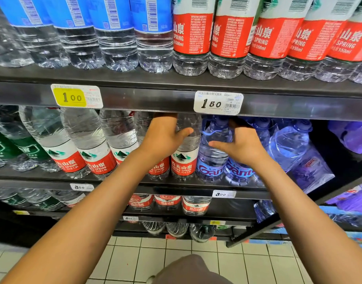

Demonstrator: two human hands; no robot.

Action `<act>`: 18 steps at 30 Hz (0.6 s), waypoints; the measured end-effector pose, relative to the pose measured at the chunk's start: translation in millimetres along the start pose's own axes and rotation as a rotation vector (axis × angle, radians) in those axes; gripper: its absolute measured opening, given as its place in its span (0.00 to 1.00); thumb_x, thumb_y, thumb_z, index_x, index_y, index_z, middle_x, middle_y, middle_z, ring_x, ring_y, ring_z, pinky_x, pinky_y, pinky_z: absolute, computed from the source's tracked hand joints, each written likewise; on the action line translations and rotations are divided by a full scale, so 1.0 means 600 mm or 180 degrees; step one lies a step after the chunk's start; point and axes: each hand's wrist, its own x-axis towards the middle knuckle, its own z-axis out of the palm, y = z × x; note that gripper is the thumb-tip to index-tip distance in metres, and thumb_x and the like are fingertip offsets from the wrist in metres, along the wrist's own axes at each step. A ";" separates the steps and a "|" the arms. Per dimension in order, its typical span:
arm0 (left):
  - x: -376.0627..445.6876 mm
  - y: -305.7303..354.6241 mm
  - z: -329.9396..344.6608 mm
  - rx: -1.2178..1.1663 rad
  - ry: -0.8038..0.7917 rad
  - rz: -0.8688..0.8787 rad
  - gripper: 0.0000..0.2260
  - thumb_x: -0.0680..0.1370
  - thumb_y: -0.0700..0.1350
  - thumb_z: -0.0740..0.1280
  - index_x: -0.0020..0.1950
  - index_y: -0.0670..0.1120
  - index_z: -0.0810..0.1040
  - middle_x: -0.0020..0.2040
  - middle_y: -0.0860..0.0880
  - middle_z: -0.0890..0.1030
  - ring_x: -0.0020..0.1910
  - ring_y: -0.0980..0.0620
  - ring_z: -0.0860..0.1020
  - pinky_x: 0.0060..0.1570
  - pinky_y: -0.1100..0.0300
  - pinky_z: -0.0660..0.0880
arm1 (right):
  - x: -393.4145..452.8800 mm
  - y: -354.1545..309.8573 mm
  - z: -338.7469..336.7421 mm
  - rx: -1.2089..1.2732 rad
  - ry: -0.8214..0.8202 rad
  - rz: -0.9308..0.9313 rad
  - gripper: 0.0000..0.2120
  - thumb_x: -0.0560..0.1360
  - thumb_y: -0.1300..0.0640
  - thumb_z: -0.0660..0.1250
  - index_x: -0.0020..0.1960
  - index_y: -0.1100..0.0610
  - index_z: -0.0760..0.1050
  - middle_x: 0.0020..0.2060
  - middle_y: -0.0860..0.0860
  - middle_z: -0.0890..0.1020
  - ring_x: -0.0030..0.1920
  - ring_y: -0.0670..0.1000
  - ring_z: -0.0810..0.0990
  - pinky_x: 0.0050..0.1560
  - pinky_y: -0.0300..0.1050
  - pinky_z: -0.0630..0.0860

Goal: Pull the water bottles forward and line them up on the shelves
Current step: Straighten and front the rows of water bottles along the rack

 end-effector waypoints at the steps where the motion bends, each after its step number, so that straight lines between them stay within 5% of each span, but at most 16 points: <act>1: 0.000 0.000 0.000 -0.0008 0.0002 0.0016 0.17 0.79 0.55 0.66 0.57 0.43 0.81 0.49 0.41 0.84 0.46 0.46 0.80 0.42 0.59 0.73 | 0.001 0.003 -0.003 0.0041 -0.0032 0.0032 0.30 0.67 0.42 0.77 0.55 0.65 0.76 0.44 0.61 0.82 0.44 0.59 0.79 0.46 0.55 0.78; 5: 0.001 0.001 0.001 0.0026 -0.0008 0.0027 0.17 0.80 0.55 0.66 0.58 0.43 0.81 0.49 0.42 0.84 0.47 0.46 0.80 0.42 0.58 0.73 | -0.004 0.003 -0.001 -0.0097 0.0204 -0.0034 0.28 0.65 0.40 0.78 0.51 0.62 0.76 0.38 0.56 0.80 0.39 0.57 0.77 0.40 0.51 0.76; 18: 0.005 -0.002 0.004 0.0000 0.0055 -0.0030 0.16 0.80 0.54 0.66 0.58 0.44 0.81 0.50 0.44 0.84 0.46 0.49 0.78 0.42 0.59 0.71 | -0.009 -0.005 0.006 -0.0051 0.0271 -0.0022 0.26 0.66 0.42 0.79 0.50 0.61 0.76 0.42 0.55 0.82 0.43 0.56 0.80 0.44 0.52 0.78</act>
